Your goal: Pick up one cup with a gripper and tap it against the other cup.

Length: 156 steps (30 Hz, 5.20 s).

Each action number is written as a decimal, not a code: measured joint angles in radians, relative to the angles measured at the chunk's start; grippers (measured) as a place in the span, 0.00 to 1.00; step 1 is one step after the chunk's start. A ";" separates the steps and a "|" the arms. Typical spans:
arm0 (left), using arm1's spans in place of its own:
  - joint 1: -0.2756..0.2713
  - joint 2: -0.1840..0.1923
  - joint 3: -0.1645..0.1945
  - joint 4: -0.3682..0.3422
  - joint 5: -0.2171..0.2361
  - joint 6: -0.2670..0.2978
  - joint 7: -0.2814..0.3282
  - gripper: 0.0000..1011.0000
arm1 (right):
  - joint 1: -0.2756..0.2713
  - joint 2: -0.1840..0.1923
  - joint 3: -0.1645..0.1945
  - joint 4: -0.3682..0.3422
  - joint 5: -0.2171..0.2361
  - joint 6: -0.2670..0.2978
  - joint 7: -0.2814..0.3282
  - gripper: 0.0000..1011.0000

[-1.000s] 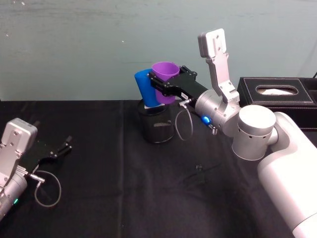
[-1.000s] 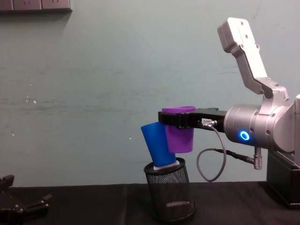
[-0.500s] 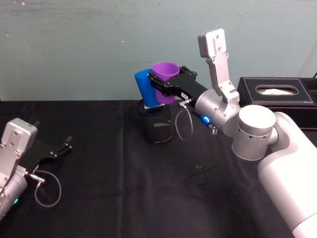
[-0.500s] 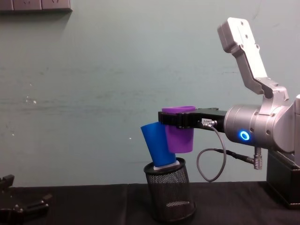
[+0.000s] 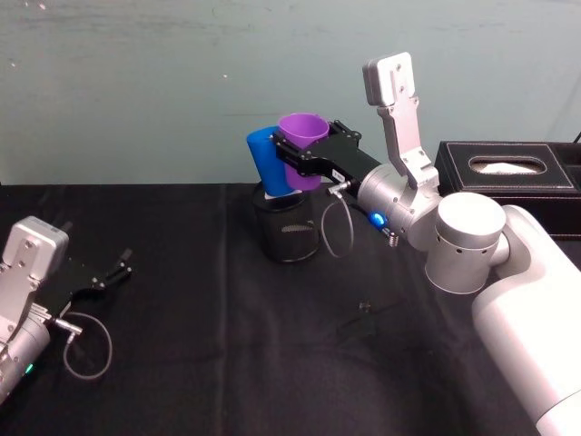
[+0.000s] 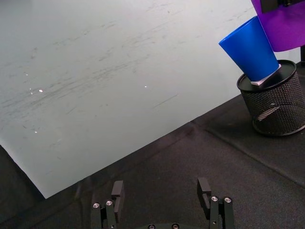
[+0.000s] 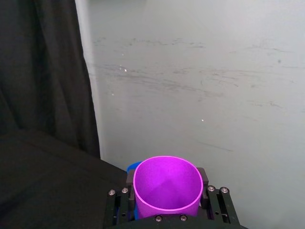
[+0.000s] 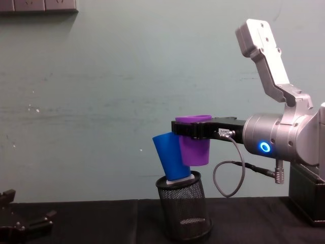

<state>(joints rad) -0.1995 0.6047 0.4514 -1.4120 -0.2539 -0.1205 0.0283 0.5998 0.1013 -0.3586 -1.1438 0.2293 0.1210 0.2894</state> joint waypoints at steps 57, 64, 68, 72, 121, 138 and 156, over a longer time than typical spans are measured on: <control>0.000 0.000 0.000 0.000 0.000 0.000 0.000 0.99 | 0.000 0.000 0.000 0.000 0.000 0.000 0.000 0.73; 0.000 0.000 0.000 0.000 0.000 0.000 0.000 0.99 | 0.000 0.000 0.000 0.000 0.000 0.000 0.000 0.73; 0.000 0.000 0.000 0.000 0.000 0.000 0.000 0.99 | 0.000 0.000 0.000 0.000 0.000 0.000 0.000 0.73; 0.000 0.000 0.000 0.000 0.000 0.000 0.000 0.99 | 0.000 0.000 0.000 0.000 0.000 0.000 0.000 0.73; 0.000 0.000 0.000 0.000 0.000 0.000 0.000 0.99 | 0.000 0.000 0.000 0.000 0.000 0.000 0.000 0.73; 0.000 0.000 0.000 0.000 0.000 0.000 0.000 0.99 | 0.000 0.000 0.000 0.000 0.000 0.000 0.000 0.73; 0.000 0.000 0.000 0.000 0.000 0.000 0.000 0.99 | 0.000 0.000 0.000 0.000 0.000 0.000 0.000 0.73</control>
<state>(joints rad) -0.1995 0.6047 0.4514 -1.4120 -0.2539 -0.1205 0.0283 0.5998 0.1013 -0.3586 -1.1439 0.2292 0.1210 0.2895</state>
